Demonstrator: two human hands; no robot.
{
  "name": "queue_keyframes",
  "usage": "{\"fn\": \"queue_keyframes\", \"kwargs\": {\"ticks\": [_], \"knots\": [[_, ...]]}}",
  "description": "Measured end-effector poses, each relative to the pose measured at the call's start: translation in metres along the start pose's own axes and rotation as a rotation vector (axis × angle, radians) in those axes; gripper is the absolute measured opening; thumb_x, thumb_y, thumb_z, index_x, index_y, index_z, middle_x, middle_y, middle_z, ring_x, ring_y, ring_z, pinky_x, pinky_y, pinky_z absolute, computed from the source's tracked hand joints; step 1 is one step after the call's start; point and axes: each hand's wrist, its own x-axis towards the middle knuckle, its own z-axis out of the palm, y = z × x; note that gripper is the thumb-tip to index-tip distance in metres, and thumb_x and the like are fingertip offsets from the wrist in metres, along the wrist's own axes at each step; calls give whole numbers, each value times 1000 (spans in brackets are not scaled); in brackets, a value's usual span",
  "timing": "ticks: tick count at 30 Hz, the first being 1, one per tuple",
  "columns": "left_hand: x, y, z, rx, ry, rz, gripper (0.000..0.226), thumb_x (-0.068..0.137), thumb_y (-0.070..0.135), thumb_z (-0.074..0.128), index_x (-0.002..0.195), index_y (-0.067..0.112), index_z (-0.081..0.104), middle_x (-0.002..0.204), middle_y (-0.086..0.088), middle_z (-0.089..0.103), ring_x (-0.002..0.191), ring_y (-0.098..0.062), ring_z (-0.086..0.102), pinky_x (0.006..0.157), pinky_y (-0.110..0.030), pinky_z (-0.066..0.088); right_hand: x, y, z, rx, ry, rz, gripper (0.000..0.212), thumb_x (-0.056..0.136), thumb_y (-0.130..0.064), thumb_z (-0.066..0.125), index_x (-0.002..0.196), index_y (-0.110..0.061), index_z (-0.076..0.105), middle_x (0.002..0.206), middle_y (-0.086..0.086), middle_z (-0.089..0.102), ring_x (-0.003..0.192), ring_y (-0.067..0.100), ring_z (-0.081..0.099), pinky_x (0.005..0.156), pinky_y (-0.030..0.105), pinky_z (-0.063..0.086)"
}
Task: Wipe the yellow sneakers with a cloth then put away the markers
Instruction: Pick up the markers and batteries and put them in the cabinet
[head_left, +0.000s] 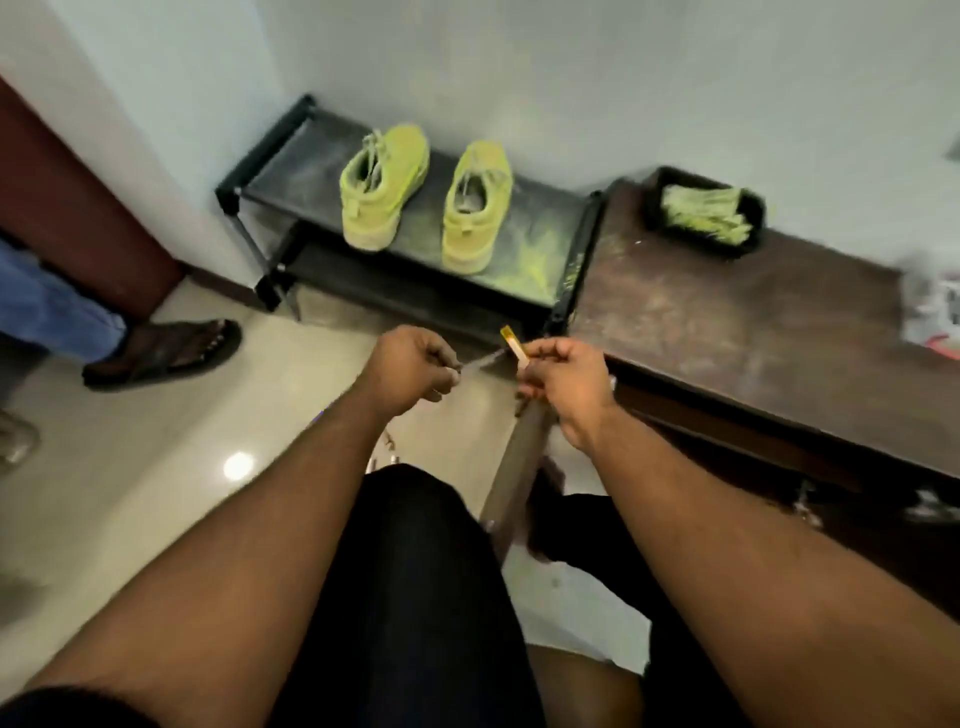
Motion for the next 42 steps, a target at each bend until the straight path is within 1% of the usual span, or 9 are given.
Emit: {"fn": "queue_keyframes", "kwargs": {"ticks": [7,13,17,22,26,31,34,36,42], "knots": [[-83,91,87,-205,-175,67,11,76,-8,71,81,1,70,63,-7,64,54,-12,57,51,-21,52,-94,1,-111,30,117,-1,16,87,0,61,86,-15,58,83,6,65,68,14,58,55,27,51],[-83,74,176,-698,-243,-239,11,95,3,53,89,11,55,91,-14,63,81,-26,66,63,-37,59,-85,27,-176,196,208,90,16,85,10,61,85,-6,57,79,14,61,68,23,65,69,35,59],[-58,51,222,-849,-153,-366,15,93,-1,54,104,8,51,89,-19,66,76,-29,71,65,-37,60,-49,35,-218,91,95,182,22,82,17,56,87,-4,58,82,17,62,75,26,65,79,38,57],[-14,19,263,-882,-6,-501,30,85,-3,66,103,11,47,82,-13,62,64,-20,64,63,-30,59,3,63,-249,-375,-2,277,20,73,8,71,76,-11,67,74,7,66,69,17,60,62,30,49],[27,-3,288,-874,50,-621,19,84,5,69,75,14,55,71,-4,57,50,-8,57,52,-22,53,39,105,-241,-206,69,342,21,74,14,68,80,-6,63,73,10,65,66,18,61,59,29,53],[58,-13,307,-858,-183,-744,12,100,6,44,104,17,49,96,-8,50,70,-19,54,62,-45,55,79,132,-225,-38,107,361,18,82,10,62,81,-8,60,75,11,66,65,19,62,58,28,55],[77,-15,320,-805,-182,-750,22,99,-1,40,115,14,43,92,-8,50,58,-15,49,52,-30,53,98,140,-225,24,120,369,19,82,11,62,80,-7,59,73,12,66,57,17,64,56,28,55],[87,-21,327,-702,-146,-710,11,97,0,47,105,7,48,85,-9,53,57,-14,49,46,-22,49,106,143,-228,16,109,359,19,83,11,62,80,-8,57,72,12,64,54,15,63,53,25,55],[94,-38,346,-650,31,-620,12,92,1,57,101,7,62,74,-4,57,55,-12,48,46,-19,46,125,140,-232,-10,148,287,21,78,8,68,80,-9,56,79,12,62,67,20,63,56,28,56]]}}
